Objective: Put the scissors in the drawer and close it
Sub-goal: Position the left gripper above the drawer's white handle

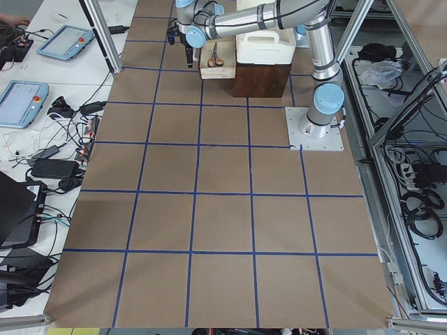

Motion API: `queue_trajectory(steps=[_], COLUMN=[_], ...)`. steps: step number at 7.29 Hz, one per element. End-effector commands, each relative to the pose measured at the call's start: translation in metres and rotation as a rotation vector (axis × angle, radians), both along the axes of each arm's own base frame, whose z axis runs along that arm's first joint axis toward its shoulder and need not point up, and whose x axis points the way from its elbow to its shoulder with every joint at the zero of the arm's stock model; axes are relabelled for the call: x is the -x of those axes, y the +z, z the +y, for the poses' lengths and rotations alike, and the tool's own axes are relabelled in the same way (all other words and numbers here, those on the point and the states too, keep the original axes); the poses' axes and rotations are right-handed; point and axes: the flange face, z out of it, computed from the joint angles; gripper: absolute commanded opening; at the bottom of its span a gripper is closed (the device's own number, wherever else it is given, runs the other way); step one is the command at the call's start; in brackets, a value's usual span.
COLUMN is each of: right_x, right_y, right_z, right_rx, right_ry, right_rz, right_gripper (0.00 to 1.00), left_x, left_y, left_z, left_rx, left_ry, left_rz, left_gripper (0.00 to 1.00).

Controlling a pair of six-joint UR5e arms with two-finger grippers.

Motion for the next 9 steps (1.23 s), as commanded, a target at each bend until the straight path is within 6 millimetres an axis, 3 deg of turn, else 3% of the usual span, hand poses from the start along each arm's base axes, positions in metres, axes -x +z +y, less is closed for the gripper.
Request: queue_trajectory(steps=[1,7,9], right_x=[0.000,-0.001,-0.001], right_y=[0.000,-0.004,-0.005], right_z=[-0.003,-0.004,-0.004], right_rx=[0.006,0.009,0.008], right_ry=[-0.015,0.000,0.004], right_rz=[0.016,0.019,0.020], right_gripper=[1.00,1.00,1.00], left_x=[-0.001,-0.006,-0.004], left_y=[-0.001,0.014,0.007], left_z=[0.003,0.016,0.013], left_rx=[-0.029,-0.082,-0.084], left_ry=[0.016,0.024,0.031], left_rz=[-0.007,-0.023,-0.017], left_gripper=[1.00,1.00,1.00])
